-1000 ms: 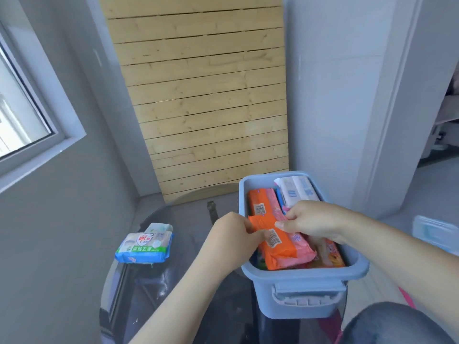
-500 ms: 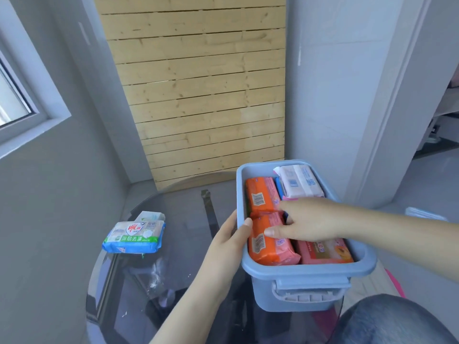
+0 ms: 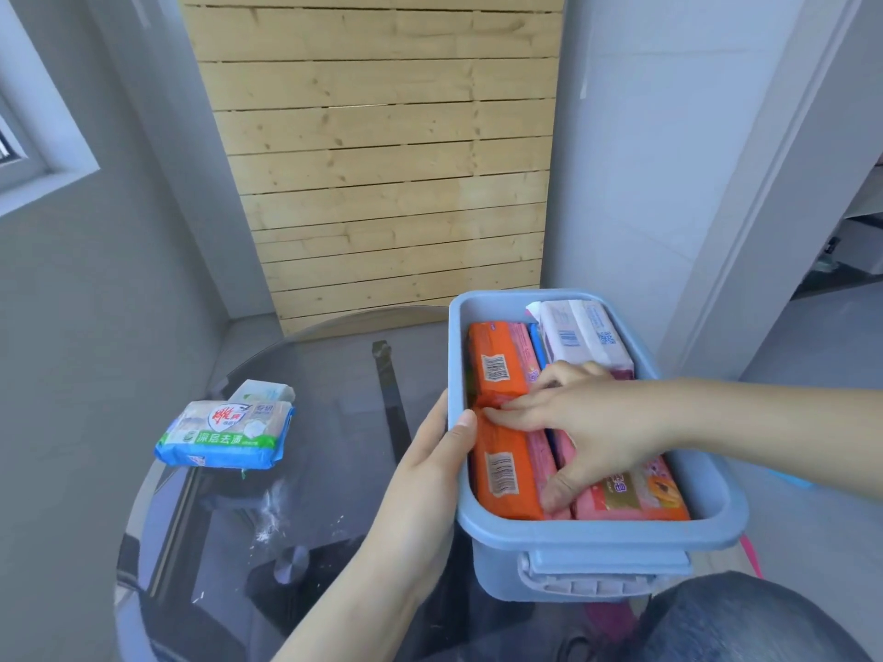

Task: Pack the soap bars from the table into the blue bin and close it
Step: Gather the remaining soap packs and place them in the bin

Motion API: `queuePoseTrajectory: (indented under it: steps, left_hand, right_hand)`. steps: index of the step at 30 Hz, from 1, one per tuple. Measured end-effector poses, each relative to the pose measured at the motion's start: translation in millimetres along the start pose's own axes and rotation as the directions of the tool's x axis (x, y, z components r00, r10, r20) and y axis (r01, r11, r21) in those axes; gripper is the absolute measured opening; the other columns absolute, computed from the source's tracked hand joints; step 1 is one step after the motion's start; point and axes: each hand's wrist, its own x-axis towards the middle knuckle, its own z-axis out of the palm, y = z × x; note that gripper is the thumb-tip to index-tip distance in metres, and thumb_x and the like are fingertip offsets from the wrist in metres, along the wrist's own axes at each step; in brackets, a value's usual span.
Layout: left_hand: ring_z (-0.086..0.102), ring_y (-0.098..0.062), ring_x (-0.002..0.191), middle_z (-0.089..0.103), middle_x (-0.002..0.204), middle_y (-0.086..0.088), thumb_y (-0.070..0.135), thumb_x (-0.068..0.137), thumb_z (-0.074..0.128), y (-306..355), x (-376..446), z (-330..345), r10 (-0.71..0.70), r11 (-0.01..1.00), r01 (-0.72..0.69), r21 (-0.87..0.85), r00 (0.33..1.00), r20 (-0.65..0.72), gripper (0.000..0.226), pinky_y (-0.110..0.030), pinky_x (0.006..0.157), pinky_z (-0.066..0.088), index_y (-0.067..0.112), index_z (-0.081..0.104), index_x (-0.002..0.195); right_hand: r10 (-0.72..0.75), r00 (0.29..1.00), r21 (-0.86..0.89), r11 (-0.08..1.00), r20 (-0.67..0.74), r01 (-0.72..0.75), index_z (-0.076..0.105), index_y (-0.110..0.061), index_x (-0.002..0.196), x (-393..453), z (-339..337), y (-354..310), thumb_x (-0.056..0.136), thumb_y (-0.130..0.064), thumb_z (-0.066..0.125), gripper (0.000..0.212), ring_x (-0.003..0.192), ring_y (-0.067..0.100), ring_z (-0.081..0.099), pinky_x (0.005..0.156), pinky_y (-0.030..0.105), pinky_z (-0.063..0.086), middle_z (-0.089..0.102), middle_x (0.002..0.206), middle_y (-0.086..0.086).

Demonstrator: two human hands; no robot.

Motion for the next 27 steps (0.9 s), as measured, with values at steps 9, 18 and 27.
queuePoseTrajectory:
  steps: [9, 18, 27]
  left_hand:
    - [0.064, -0.021, 0.116, 0.068, 0.124, 0.002, 0.028, 0.099, 0.040, -2, 1, 0, 0.005, 1.000, -0.005, 0.009, 1.000, 0.005, 0.033, -0.048, 0.101, 0.048, 0.037, 0.060, 0.124]
    - [0.063, -0.022, 0.117, 0.068, 0.125, 0.001, 0.028, 0.100, 0.041, -2, 2, 0, -0.004, 1.000, 0.004, 0.019, 1.000, 0.002, 0.033, -0.047, 0.099, 0.049, 0.037, 0.058, 0.126]
    - [0.065, -0.022, 0.115, 0.068, 0.125, 0.002, 0.032, 0.099, 0.041, 1, -1, 1, -0.012, 0.999, 0.013, 0.031, 1.000, -0.025, 0.033, -0.048, 0.100, 0.049, 0.038, 0.058, 0.126]
  right_hand:
    - [-0.002, 0.993, -0.014, 1.000, -0.121, 0.000, 0.022, -0.039, 0.144, 4, 4, -8, 0.053, -0.083, 0.055, 0.106, 0.114, 0.019, 0.026, 0.098, 0.038, 0.023, 0.044, 0.134, -0.017]
    - [-0.015, 0.987, -0.030, 0.999, -0.162, 0.011, 0.026, -0.045, 0.141, 0, 11, -7, 0.053, -0.079, 0.060, 0.101, 0.113, 0.018, 0.028, 0.095, 0.036, 0.019, 0.042, 0.133, -0.017]
    - [0.035, 0.991, 0.037, 0.999, -0.129, -0.031, 0.025, -0.052, 0.138, 7, 10, -4, 0.052, -0.082, 0.057, 0.097, 0.108, 0.016, 0.029, 0.089, 0.032, 0.018, 0.044, 0.122, -0.011]
